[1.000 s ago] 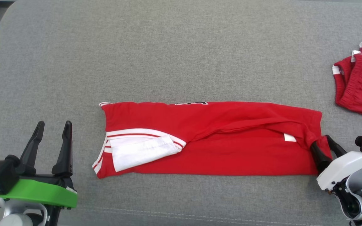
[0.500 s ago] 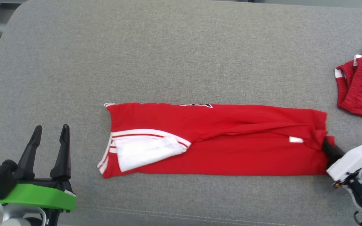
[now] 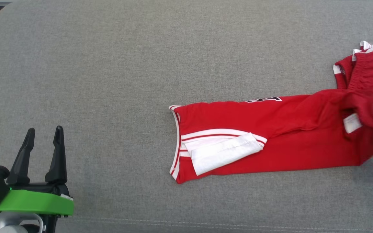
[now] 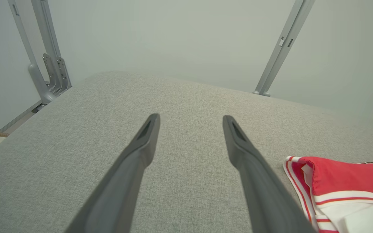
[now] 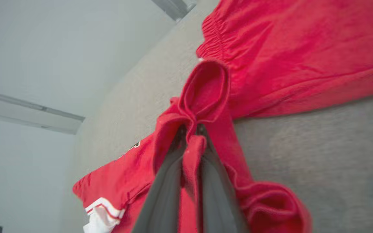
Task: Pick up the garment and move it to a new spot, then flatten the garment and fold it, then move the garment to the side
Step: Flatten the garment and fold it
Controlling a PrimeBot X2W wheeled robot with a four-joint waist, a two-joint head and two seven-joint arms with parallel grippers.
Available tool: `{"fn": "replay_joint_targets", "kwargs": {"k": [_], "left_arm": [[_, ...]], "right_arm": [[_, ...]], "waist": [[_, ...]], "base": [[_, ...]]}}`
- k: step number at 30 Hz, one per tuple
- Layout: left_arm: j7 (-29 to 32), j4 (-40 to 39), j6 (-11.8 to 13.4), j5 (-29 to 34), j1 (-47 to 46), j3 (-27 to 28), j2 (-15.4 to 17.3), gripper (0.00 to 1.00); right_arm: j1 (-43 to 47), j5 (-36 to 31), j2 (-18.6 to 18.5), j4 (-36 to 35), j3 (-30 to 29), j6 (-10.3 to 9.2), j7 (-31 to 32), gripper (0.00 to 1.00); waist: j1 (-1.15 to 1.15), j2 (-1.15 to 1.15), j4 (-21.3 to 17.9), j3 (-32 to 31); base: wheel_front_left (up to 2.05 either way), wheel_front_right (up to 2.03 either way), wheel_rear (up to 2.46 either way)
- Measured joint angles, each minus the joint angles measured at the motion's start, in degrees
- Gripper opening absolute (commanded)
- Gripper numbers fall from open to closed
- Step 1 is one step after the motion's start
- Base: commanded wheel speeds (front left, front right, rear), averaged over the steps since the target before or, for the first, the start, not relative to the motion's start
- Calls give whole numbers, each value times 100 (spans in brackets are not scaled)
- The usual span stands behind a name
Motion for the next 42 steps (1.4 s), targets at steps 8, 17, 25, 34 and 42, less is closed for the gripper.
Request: {"fn": "replay_joint_targets", "kwargs": {"k": [8,17,25,34,42], "left_arm": [[60,-59,38,97,46,-147,8,100],[225,-142,-15,261,-442,-489,9,100],[275,-30,-14,263,-489,-477,-3,100],[326,54,-14,292,-601,-524,-41,100],[334,196,-14,293,-688,-568,-80,100]], "right_arm": [[-488,80,589,-2035,1478,244,933,0],[-782,-977,1360,-1846,2425,232,831,0],[-1326,-1433,2221,-1376,2873,41,549,0],[-1658,-1753,2716,-836,3342,42,477,0],[-1921,-1961,3042,-383,3613,45,382,0]], "waist": [[0,0,-152,77],[0,0,-79,262],[0,0,18,403],[0,0,-13,442],[0,0,-38,432]], "base": [[0,0,0],[0,0,0],[0,0,0],[0,0,0],[0,0,0]]}}
